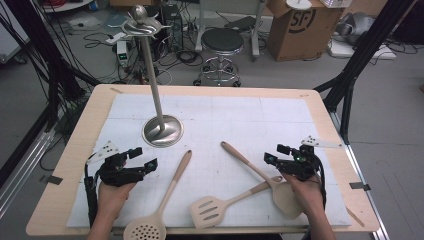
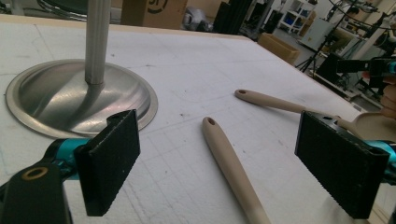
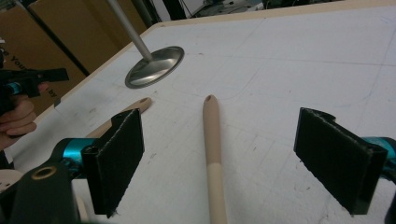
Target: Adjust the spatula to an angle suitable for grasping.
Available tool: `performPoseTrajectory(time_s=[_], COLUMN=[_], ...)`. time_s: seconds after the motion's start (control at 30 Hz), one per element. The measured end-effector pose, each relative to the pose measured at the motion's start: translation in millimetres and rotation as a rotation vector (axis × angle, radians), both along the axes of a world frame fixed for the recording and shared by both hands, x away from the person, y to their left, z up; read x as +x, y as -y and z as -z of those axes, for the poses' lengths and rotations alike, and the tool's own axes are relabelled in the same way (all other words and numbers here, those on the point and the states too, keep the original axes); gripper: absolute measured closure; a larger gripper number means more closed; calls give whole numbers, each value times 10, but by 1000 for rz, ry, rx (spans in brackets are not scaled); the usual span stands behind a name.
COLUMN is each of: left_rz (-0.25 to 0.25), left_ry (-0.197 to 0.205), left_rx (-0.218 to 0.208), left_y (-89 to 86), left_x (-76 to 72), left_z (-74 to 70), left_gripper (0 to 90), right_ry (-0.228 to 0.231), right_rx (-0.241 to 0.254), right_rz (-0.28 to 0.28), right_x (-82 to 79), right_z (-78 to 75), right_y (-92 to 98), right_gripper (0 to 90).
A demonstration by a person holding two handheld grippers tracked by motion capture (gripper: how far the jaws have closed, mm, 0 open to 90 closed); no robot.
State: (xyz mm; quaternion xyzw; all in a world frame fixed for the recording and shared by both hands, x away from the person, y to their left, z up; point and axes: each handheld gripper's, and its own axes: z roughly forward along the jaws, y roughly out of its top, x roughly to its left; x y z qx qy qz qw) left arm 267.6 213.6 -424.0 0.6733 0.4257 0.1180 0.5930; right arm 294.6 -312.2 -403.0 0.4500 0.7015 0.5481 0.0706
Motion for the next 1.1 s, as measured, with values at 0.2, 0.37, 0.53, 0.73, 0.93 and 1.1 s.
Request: performPoseTrajectory(time_s=[0.2, 0.37, 0.53, 0.73, 0.93, 1.1], left_rz=[7, 12, 8, 12, 14, 13], left_ry=[-5, 0, 7, 12, 12, 11], left_rx=[-1, 10, 26, 38, 41, 39], left_y=[28, 62, 75, 84, 89, 97], left_x=[27, 40, 39, 35, 39, 40], left_z=[11, 17, 19, 16, 25, 27], left_gripper=[145, 149, 167, 168, 168, 170], right_ry=[-16, -36, -75, -97, -129, -177], right_rx=[-16, -21, -38, -66, -89, -128], right_rz=[0, -4, -22, -26, -27, -27], right_x=[27, 83, 152, 185, 222, 272], right_z=[-78, -106, -117, -151, -155, -141], right_y=[-8, -51, -109, -157, -186, -240], right_gripper=[163, 257, 334, 423, 457, 524])
